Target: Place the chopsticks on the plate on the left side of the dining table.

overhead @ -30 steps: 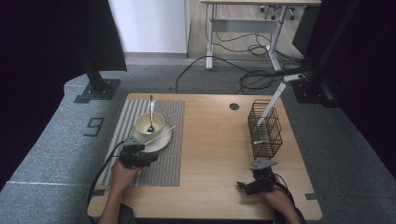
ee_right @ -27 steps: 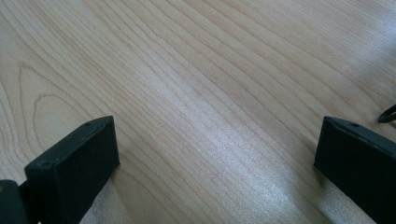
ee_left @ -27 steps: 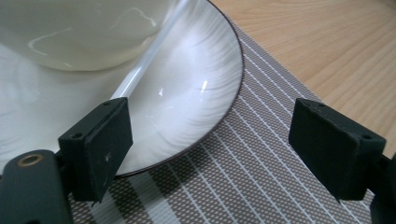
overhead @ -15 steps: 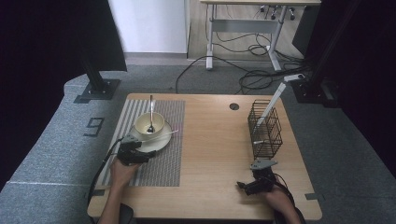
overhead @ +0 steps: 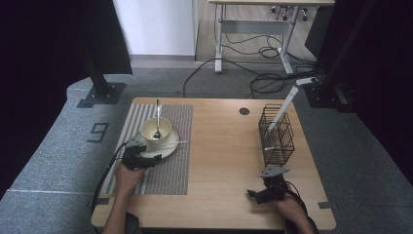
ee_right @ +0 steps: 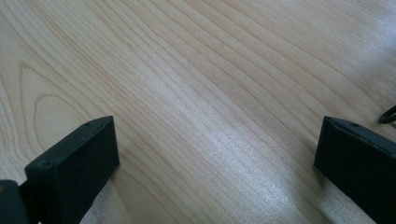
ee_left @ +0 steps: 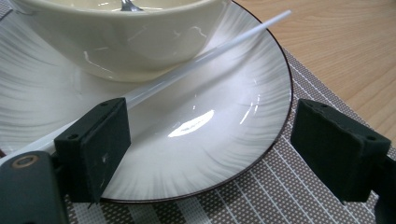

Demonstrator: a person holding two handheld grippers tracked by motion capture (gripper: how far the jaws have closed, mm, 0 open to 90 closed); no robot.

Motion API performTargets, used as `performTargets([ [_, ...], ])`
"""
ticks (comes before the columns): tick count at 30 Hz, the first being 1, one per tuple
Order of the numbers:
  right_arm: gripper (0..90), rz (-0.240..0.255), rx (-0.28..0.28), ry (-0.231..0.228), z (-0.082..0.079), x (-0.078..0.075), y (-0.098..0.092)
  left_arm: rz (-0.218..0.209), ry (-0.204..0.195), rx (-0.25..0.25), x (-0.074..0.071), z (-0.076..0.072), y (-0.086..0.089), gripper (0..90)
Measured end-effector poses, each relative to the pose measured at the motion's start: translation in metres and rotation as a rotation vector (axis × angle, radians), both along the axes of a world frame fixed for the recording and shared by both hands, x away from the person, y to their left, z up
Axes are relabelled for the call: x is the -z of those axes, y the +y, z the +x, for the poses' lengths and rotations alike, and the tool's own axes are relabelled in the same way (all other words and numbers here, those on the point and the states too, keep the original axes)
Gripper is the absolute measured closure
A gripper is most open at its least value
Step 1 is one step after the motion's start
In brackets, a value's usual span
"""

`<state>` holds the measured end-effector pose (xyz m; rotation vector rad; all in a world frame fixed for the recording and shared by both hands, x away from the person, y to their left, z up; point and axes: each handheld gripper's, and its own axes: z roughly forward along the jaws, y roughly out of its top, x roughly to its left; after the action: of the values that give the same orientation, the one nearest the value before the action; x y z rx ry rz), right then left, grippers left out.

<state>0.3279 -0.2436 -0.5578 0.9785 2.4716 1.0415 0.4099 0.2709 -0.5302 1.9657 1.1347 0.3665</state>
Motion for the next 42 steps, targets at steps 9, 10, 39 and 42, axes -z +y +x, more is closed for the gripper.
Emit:
performTargets([
  [9, 0.0, 0.0, 0.0, 0.0, 0.0, 0.0, 0.0, 0.008, 0.004, -0.01, 0.001, 0.003, 0.002, 11.3],
  [10, 0.0, 0.0, 0.0, 0.0, 0.0, 0.0, 0.0, 0.009, 0.005, -0.011, 0.001, 0.003, 0.002, 11.3],
  [39, 0.0, 0.001, 0.001, 0.0, 0.0, 0.0, 0.0, 0.001, -0.001, 0.006, 0.0, -0.005, 0.0, 11.1],
  [42, 0.0, 0.001, 0.0, 0.0, 0.0, 0.0, 0.0, -0.007, -0.011, 0.021, -0.002, -0.009, -0.001, 10.3],
])
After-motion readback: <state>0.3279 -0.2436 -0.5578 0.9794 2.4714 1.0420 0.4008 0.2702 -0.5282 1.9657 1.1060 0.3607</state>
